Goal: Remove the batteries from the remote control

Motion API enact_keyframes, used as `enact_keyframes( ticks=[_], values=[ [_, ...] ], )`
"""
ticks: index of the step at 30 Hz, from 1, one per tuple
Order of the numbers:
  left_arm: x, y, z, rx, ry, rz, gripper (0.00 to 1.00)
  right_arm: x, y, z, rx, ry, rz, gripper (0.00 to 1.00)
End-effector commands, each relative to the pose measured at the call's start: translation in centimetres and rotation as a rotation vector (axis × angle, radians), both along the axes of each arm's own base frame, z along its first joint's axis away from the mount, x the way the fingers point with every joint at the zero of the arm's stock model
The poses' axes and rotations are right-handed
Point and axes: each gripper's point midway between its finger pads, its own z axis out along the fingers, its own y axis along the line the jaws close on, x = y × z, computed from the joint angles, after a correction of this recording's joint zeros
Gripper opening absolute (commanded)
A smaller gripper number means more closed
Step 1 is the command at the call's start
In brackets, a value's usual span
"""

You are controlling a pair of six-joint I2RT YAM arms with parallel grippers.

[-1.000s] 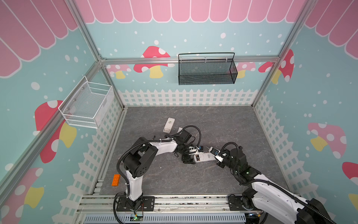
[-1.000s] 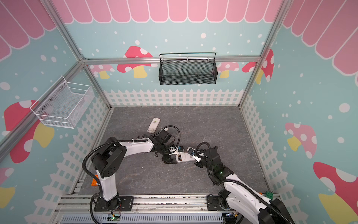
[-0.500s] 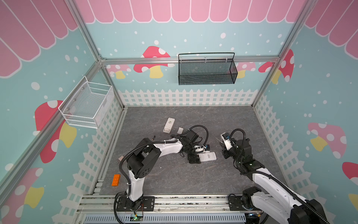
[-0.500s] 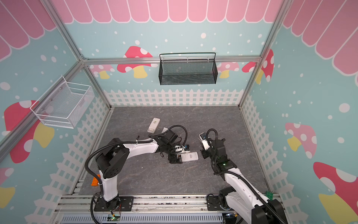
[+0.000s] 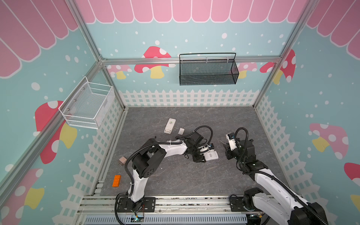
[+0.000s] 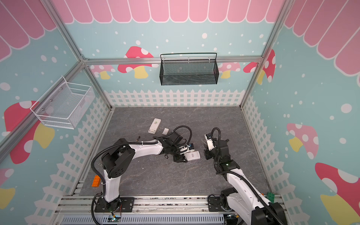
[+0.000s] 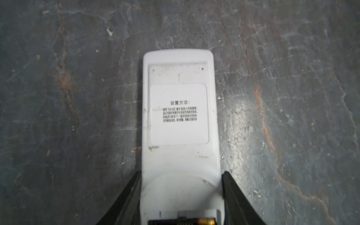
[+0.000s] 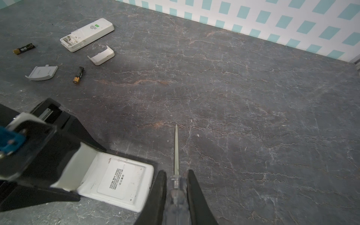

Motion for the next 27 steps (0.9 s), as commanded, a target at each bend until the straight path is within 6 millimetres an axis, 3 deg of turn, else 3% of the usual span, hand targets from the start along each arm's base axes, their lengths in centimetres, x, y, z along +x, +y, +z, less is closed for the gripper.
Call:
enact_keyframes(
  ticks=[1,7,10,15,18,21,25,27],
  values=[
    [2.9,-0.6,2.7,-0.126,0.177,0.230,0.43,0.4,-0.3,1.8,0.037,-0.030,-0.022,0.00],
    [7.2,-2.5,8.9,-0.545,0.624,0.479,0.41,0.4,-0.9,1.9,0.051,-0.015,-0.058,0.00],
    [8.6,-2.7,10.8,-0.729,0.688,0.498,0.40,0.4,-1.4,2.1,0.054,-0.011,-0.089,0.00],
    [14.1,-1.1,11.1,-0.985,0.834,0.745,0.40,0.1,-1.7,2.4,0.078,-0.005,-0.112,0.00],
    [16.0,-0.7,11.7,-1.141,0.961,0.880,0.40,-0.2,-1.6,2.3,0.078,0.007,-0.108,0.00],
    [15.8,-0.9,11.2,-1.206,1.087,0.987,0.35,-0.3,-1.8,2.5,0.069,0.014,-0.116,0.00],
    [15.6,-0.3,8.2,-1.174,1.209,1.128,0.30,-0.5,-1.9,2.8,0.069,0.015,-0.119,0.00],
    [15.5,-0.5,7.6,-1.160,1.251,1.141,0.27,-0.5,-1.8,2.8,0.067,0.020,-0.115,0.00]
  ],
)
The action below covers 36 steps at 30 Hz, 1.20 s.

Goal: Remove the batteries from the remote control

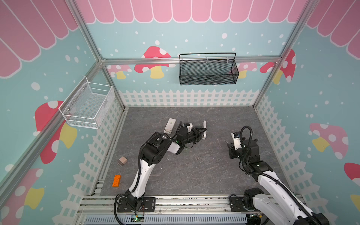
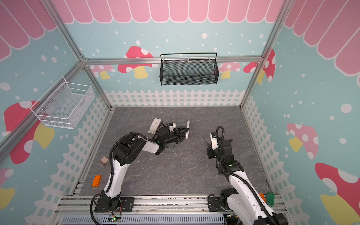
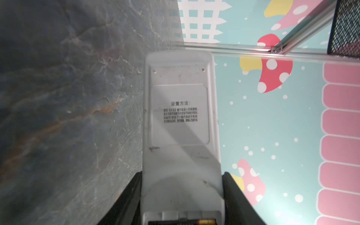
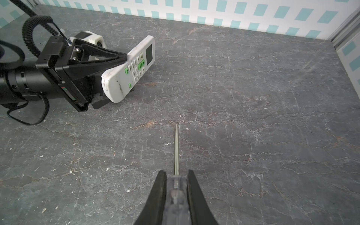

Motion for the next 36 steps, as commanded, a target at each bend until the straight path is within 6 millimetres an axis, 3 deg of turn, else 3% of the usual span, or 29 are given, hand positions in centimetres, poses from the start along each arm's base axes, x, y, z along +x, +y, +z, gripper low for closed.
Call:
enact_keyframes(
  ticks=[1,6,8,13,15,19,21,26,29,32,36],
  values=[
    [0.8,0.2,1.7,-0.146,0.081,0.065,0.26,0.2,-0.1,1.3,0.011,-0.014,-0.012,0.00],
    [0.3,-0.8,3.2,-0.127,0.020,0.010,0.22,0.3,0.2,1.3,0.019,-0.007,0.006,0.00],
    [0.6,-0.3,3.8,-0.106,-0.029,0.005,0.22,0.3,0.2,1.3,0.015,-0.010,0.006,0.00],
    [0.2,0.6,2.4,0.055,-0.054,-0.050,0.18,0.3,0.1,0.8,0.000,-0.014,0.007,0.00],
    [-0.1,0.0,3.4,0.097,-0.115,-0.100,0.17,0.3,0.2,0.7,0.000,-0.020,0.013,0.00],
    [-0.6,-1.0,7.3,0.184,-0.317,-0.233,0.15,0.3,0.7,0.5,0.017,-0.031,0.038,0.00],
    [-1.0,-0.8,7.7,0.281,-0.380,-0.303,0.15,0.2,1.3,0.1,0.030,-0.024,0.072,0.00],
    [-3.0,3.2,4.4,0.726,-0.489,-0.456,0.16,-0.8,2.8,-2.2,0.099,0.170,0.119,0.00],
    [-3.9,5.6,3.7,0.895,-0.573,-0.499,0.16,-1.9,0.8,-4.1,0.104,0.377,-0.054,0.00],
    [-5.0,6.6,3.0,1.000,-0.644,-0.582,0.15,-3.0,0.2,-5.5,0.098,0.499,-0.113,0.00],
    [-5.9,6.8,1.4,1.109,-0.721,-0.657,0.16,-3.1,0.9,-6.2,0.114,0.519,-0.083,0.00]
  ],
)
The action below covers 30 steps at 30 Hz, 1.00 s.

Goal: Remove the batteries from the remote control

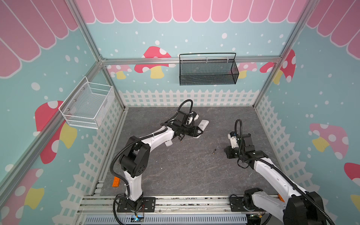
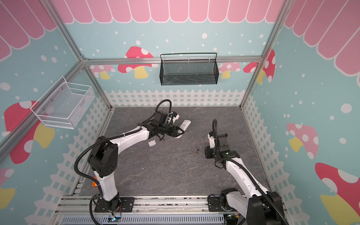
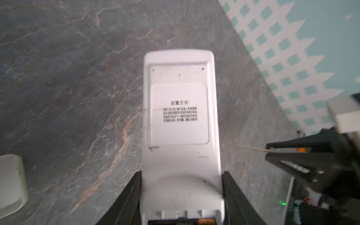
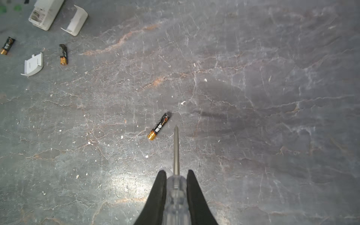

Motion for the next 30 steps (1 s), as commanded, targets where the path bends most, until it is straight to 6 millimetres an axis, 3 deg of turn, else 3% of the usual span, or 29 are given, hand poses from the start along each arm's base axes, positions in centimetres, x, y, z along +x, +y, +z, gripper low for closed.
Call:
enact_keyframes(
  ticks=[1,18,25,30],
  values=[
    [-2.1,1.5,-3.6,0.225,-0.069,-0.137,0.16,-1.2,-0.1,-1.1,0.026,0.089,-0.037,0.00],
    [-3.8,1.0,-7.8,0.364,-0.175,-0.295,0.18,-1.4,-0.2,-2.3,0.006,0.128,-0.027,0.00],
    [-5.6,1.3,-9.5,0.400,-0.210,-0.403,0.19,-1.0,-0.8,0.4,-0.033,0.084,-0.028,0.00],
    [-7.2,1.2,-10.5,0.402,-0.243,-0.522,0.21,-0.2,1.0,3.0,0.053,0.034,0.036,0.00]
  ],
)
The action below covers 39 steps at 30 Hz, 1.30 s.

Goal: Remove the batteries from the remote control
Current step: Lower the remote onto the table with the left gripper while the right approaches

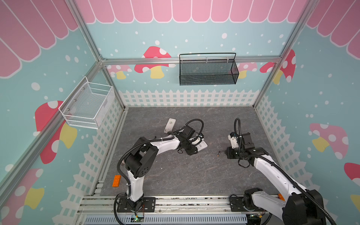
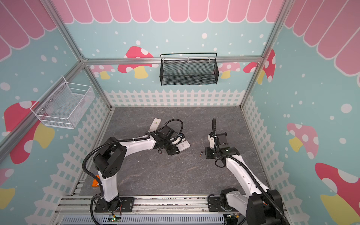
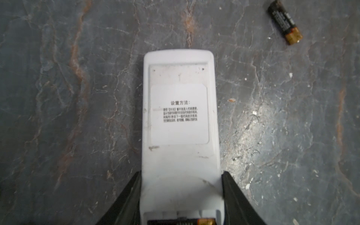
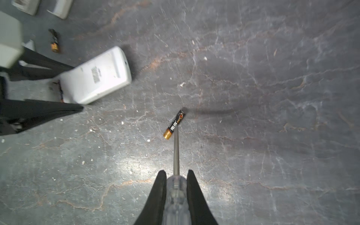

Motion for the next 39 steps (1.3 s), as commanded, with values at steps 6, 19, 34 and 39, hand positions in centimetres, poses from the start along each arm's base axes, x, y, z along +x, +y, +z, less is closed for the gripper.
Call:
enact_keyframes(
  ticks=[6,19,34,39],
  values=[
    [-1.7,0.1,-2.2,0.002,-0.056,-0.169,0.39,1.7,3.4,2.8,0.163,-0.014,0.101,0.00],
    [-2.8,2.2,-3.5,-0.079,-0.014,-0.062,0.71,3.4,4.9,3.1,0.223,0.033,0.127,0.00],
    [-8.0,1.2,-1.1,-0.097,0.321,-0.014,0.74,3.2,6.2,-2.6,0.214,0.157,0.081,0.00],
    [-5.3,1.5,3.5,-0.184,0.248,0.022,0.75,4.1,6.8,-4.3,0.183,0.181,0.087,0.00]
  ],
)
